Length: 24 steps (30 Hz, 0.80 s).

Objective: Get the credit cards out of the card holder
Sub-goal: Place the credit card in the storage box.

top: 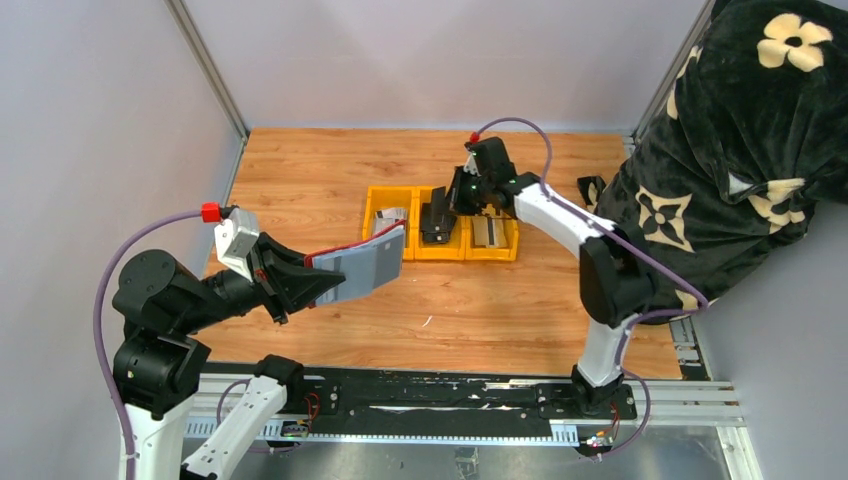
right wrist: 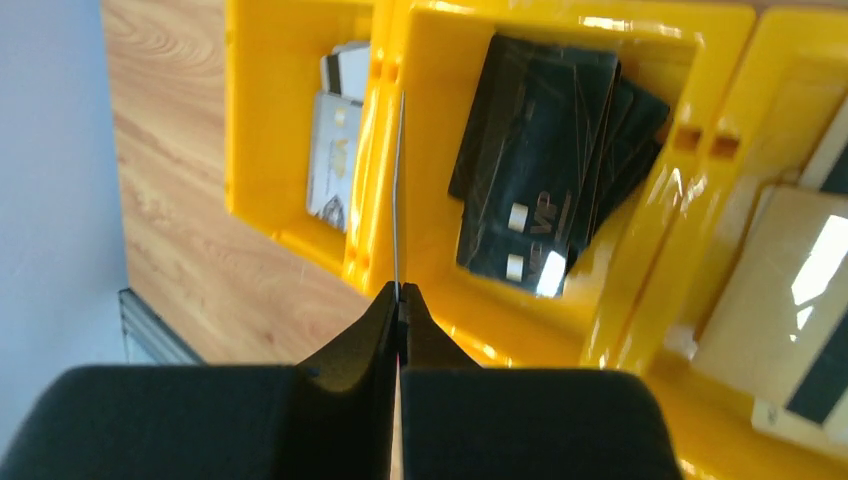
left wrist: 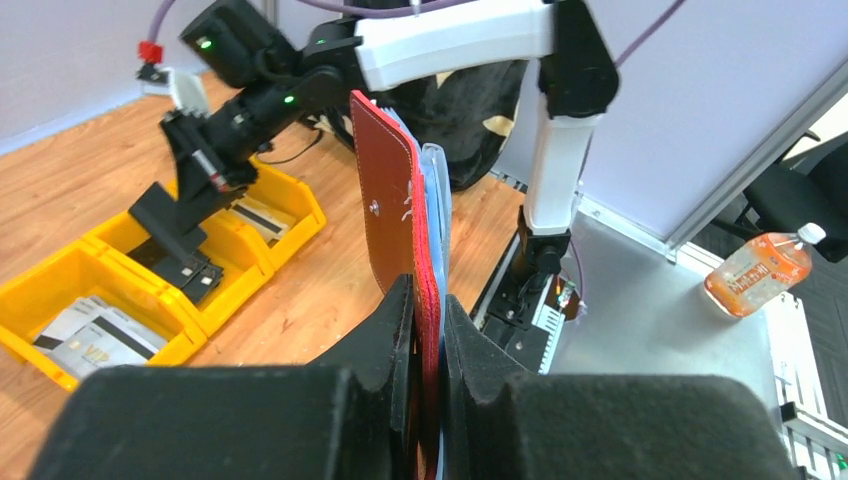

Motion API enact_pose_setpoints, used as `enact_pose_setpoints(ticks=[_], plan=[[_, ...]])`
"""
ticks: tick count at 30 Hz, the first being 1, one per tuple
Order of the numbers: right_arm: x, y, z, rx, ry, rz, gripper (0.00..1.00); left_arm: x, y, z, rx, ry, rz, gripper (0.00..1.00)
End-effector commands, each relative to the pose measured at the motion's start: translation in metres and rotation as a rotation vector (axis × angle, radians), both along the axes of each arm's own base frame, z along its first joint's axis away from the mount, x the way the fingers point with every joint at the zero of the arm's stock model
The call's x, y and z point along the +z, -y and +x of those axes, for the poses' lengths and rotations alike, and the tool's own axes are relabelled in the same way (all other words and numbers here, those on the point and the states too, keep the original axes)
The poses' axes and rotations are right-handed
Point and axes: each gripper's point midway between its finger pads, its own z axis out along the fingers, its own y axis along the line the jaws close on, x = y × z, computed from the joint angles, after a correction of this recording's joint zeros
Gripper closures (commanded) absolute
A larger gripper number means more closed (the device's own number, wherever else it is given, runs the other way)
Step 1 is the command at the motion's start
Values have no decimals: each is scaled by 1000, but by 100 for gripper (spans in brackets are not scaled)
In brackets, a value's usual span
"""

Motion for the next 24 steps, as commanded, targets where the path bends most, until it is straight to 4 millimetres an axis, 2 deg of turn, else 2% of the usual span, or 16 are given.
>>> enact_pose_setpoints(ticks=[1,4,9,10,14,18,24], plan=[[-36,-8,13,-13,-61,-141,100,13,1,-11,-30,50,-30,100],[-54,-18,22,-6,-88,-168,100,17,1,-14,-40,55,-44,100],[-68,-25,30,-5,-100,-203,100,22,0,-20,-45,73,-49,100],[-70,-24,30,-9,-100,-213,97,22,0,-21,-45,72,-48,100],[-65,-19,30,-39,-68,-262,75,20,1,-21,-51,64,-49,100],[-35,-17,26,-52,-3,-255,63,22,1,-24,-62,70,-46,100],[57,-21,8,-31,174,-165,46,26,1,-26,-68,74,-59,100]])
